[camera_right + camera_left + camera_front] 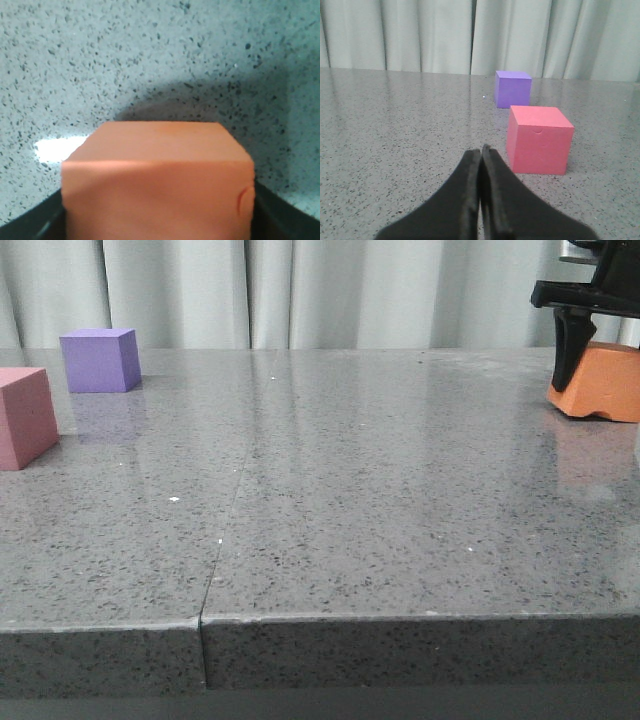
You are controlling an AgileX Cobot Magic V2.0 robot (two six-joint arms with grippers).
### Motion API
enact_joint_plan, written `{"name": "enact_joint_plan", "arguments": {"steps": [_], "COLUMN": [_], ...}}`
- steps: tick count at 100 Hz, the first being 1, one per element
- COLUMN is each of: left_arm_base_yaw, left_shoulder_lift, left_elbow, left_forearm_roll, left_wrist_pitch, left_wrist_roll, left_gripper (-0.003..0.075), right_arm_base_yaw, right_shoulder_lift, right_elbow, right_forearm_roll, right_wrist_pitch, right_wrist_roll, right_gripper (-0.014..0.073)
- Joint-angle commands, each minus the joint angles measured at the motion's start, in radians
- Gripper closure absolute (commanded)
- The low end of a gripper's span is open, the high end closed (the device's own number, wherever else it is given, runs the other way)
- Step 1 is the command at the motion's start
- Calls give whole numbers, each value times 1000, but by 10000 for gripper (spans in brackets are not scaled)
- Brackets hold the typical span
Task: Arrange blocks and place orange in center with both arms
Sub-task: 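Lower the right gripper over the orange notched block and grasp it, then lift the orange block and carry it toward the table's middle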
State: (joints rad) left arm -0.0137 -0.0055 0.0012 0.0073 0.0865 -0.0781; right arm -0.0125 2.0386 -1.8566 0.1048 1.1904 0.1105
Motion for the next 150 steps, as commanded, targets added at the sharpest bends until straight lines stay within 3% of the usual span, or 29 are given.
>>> {"name": "enact_joint_plan", "arguments": {"steps": [1, 23, 48, 108, 150], "left_arm_base_yaw": [-2, -2, -2, -2, -2], "left_shoulder_lift": [-28, -28, -28, -28, -28], "left_elbow": [38, 38, 38, 38, 38], "left_forearm_roll": [-7, -7, -7, -7, -7], "left_wrist_pitch": [-87, -87, -87, -87, -87], "left_wrist_roll": [1, 1, 1, 1, 1], "left_gripper": [741, 741, 741, 741, 741], "right_arm_base_yaw": [1, 11, 90, 361, 392], "right_shoulder_lift": [-59, -61, -62, -11, 75], "right_elbow": [-29, -51, -190, -288, -307], "right_forearm_roll": [4, 4, 6, 163, 243], "right_wrist_pitch": [-21, 26, 143, 37, 7], "right_wrist_roll": [-9, -8, 4, 171, 171], "right_gripper": [240, 246, 246, 246, 246]}}
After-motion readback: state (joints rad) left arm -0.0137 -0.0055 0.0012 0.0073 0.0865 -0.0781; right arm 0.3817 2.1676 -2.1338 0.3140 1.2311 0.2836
